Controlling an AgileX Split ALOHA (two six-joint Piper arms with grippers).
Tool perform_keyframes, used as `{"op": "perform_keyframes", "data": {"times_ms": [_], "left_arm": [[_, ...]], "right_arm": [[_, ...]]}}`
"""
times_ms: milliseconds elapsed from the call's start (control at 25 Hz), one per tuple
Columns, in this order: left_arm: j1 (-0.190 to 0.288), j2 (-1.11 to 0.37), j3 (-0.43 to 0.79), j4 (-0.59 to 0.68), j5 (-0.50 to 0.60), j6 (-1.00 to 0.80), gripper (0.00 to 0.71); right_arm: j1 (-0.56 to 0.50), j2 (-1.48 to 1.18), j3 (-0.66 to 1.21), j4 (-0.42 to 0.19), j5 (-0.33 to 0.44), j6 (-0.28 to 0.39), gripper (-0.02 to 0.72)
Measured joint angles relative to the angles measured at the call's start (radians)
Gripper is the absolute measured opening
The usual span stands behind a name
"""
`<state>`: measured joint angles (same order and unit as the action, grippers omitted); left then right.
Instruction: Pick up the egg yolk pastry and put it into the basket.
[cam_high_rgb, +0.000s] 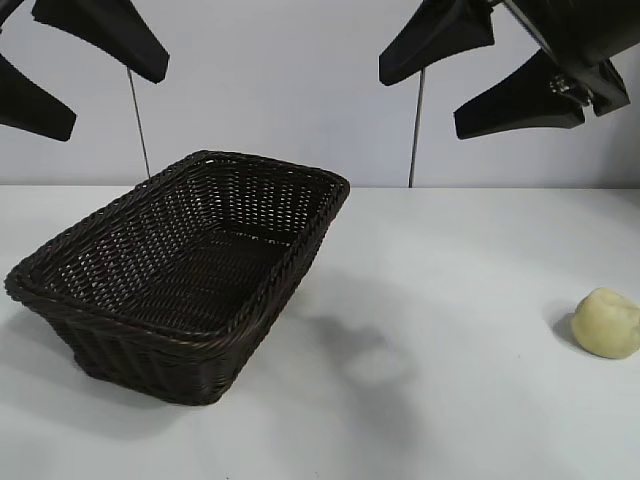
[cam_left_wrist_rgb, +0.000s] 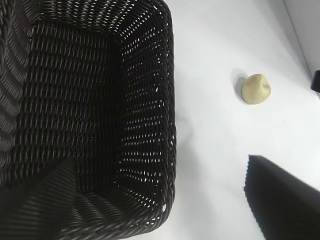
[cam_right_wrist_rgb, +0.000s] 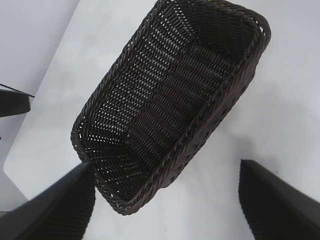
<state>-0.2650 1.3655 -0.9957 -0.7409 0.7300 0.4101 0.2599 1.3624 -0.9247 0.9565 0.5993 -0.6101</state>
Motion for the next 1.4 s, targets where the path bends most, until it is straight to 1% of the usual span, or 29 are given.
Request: {"op": "perform_keyframes", "data": {"times_ms": [880,1080,1200,1280,1400], "left_arm": [[0.0,0.0,0.0,0.001,-0.006,0.0,0.661],[0.0,0.0,0.0,0.0,-0.059,-0.005,0.661],[0.0,0.0,0.0,0.0,-0.037,-0.083,0.661],[0.0,0.0,0.0,0.004,0.006,-0.184,0.661],[0.0,0.0,0.0,0.059,0.071,-0.402,0.661]], "right_arm": [[0.0,0.0,0.0,0.0,-0.001,0.0,0.571],[0.0,0.0,0.0,0.0,-0.001,0.0,0.571],[0.0,0.0,0.0,0.0,-0.001,0.0,0.571],[0.0,0.0,0.0,0.0,-0.001,0.0,0.571],[0.0,0.0,0.0,0.0,-0.008,0.0,0.571]]}}
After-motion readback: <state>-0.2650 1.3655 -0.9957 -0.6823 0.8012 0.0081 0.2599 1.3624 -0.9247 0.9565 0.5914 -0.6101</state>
